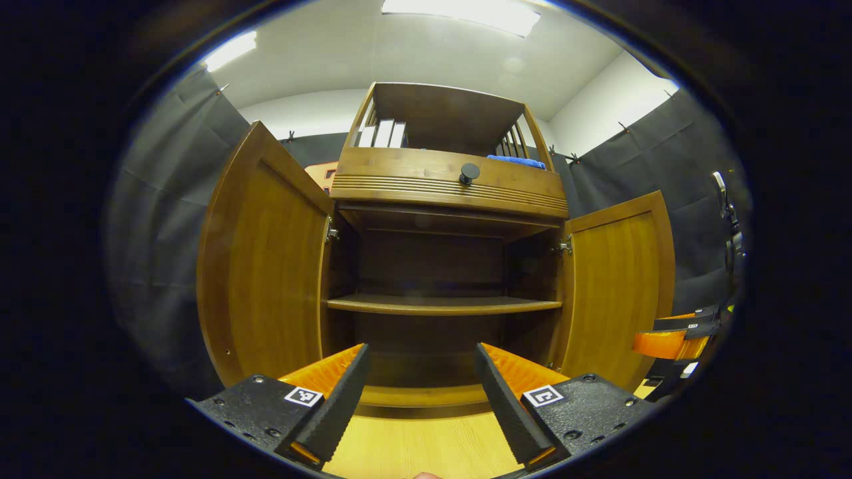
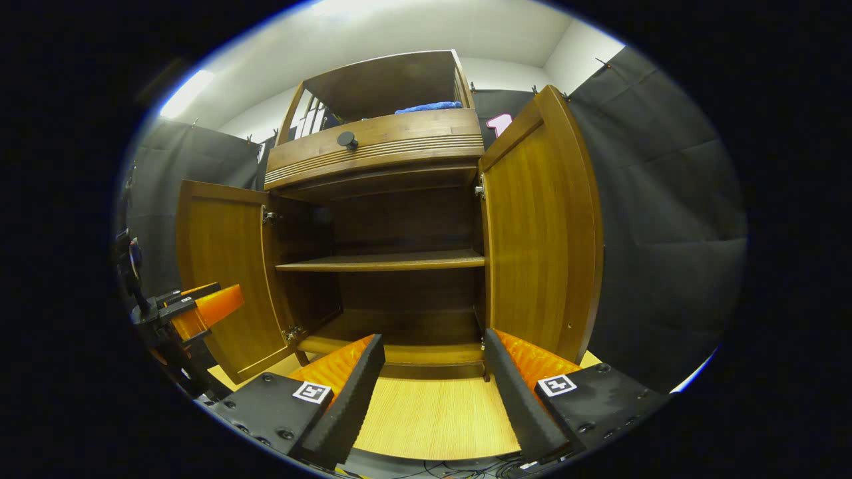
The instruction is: Open the right door of the double-door shoe cabinet with the right hand, and open the left door with the left hand.
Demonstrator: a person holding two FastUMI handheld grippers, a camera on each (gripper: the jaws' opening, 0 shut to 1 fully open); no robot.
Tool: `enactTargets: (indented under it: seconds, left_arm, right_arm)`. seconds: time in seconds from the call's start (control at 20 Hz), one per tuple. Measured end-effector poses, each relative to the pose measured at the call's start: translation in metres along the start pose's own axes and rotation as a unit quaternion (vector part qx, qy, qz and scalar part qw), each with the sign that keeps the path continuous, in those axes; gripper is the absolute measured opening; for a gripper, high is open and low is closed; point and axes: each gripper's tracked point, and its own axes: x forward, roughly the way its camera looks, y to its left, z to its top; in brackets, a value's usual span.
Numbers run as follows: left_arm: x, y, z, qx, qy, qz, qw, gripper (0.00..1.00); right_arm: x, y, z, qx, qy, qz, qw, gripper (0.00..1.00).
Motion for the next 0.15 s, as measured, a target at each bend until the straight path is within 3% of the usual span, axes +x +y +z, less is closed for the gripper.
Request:
enactTargets:
  seconds: [0.1,0.15]
  left_arm:
    - [-0.0012,-0.0006,0.0006,-0.001,0.000,-0.001,1.000,0.92]
    - [-0.0011,0.0004,0.0008,0.000,0.000,0.000,1.000,0.92]
  right_arm:
    - [-0.0013,-0.0027,0.0007,0.001,-0.001,-0.003,1.000,0.97]
    - [-0.0019,-0.0033,0.0007,0.002,-0.002,-0.003,1.000,0.88]
